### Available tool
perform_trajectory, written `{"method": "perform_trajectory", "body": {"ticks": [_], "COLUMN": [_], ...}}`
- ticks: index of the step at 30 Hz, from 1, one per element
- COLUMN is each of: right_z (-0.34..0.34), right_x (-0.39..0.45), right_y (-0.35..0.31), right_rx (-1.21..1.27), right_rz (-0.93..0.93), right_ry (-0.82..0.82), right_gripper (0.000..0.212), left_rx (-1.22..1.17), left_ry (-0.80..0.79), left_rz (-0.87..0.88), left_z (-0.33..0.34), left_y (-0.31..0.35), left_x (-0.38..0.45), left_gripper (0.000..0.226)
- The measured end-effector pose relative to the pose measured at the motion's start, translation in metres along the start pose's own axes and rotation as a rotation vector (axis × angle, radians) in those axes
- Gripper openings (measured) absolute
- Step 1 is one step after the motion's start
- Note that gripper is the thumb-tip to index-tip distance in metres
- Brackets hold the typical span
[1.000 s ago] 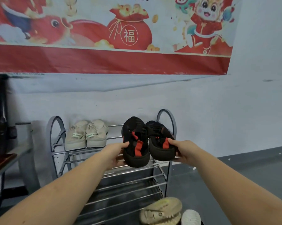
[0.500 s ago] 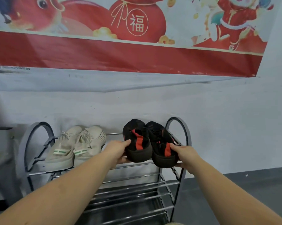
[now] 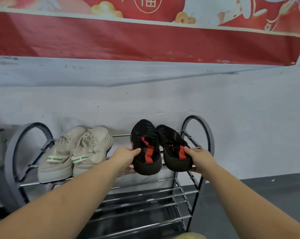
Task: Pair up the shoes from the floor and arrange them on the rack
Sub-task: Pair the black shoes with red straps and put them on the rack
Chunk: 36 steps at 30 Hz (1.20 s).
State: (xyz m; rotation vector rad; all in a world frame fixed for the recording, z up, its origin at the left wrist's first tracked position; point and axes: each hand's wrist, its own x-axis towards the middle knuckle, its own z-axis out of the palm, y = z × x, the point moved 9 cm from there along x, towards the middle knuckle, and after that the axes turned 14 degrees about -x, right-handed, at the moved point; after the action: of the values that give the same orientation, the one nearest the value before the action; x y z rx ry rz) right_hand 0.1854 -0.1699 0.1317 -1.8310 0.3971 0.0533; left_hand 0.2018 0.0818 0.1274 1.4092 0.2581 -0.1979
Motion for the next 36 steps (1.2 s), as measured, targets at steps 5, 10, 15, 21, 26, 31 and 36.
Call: {"method": "perform_trajectory", "body": {"ticks": [5, 10, 15, 21, 26, 31, 36], "right_z": [0.000, 0.002, 0.004, 0.013, 0.011, 0.027, 0.044], "right_x": [0.000, -0.003, -0.005, -0.026, -0.057, -0.105, -0.148], "right_y": [0.001, 0.003, 0.004, -0.002, -0.020, -0.018, 0.015], "right_rx": [-0.011, -0.057, -0.189, -0.385, -0.755, -1.236, -1.380], "right_rz": [-0.014, -0.012, 0.028, -0.072, -0.294, -0.425, -0.447], "right_ry": [-0.008, 0.000, 0.011, -0.011, 0.081, 0.071, 0.025], "right_gripper": [0.021, 0.025, 0.035, 0.048, 0.071, 0.081, 0.081], "left_rx": [-0.028, -0.037, 0.008, 0.362, 1.028, 1.394, 1.593], "left_ry": [0.015, 0.040, 0.023, -0.011, 0.008, -0.106, -0.220], "left_rz": [-0.033, -0.057, -0.053, 0.057, 0.421, 0.585, 0.654], "left_z": [0.004, 0.005, 0.005, 0.006, 0.016, 0.025, 0.021], "left_y": [-0.007, -0.010, -0.007, 0.003, 0.030, 0.027, -0.009], "left_x": [-0.001, -0.004, -0.006, -0.021, -0.057, -0.107, -0.146], "left_gripper": [0.025, 0.025, 0.028, 0.043, 0.065, 0.073, 0.071]}}
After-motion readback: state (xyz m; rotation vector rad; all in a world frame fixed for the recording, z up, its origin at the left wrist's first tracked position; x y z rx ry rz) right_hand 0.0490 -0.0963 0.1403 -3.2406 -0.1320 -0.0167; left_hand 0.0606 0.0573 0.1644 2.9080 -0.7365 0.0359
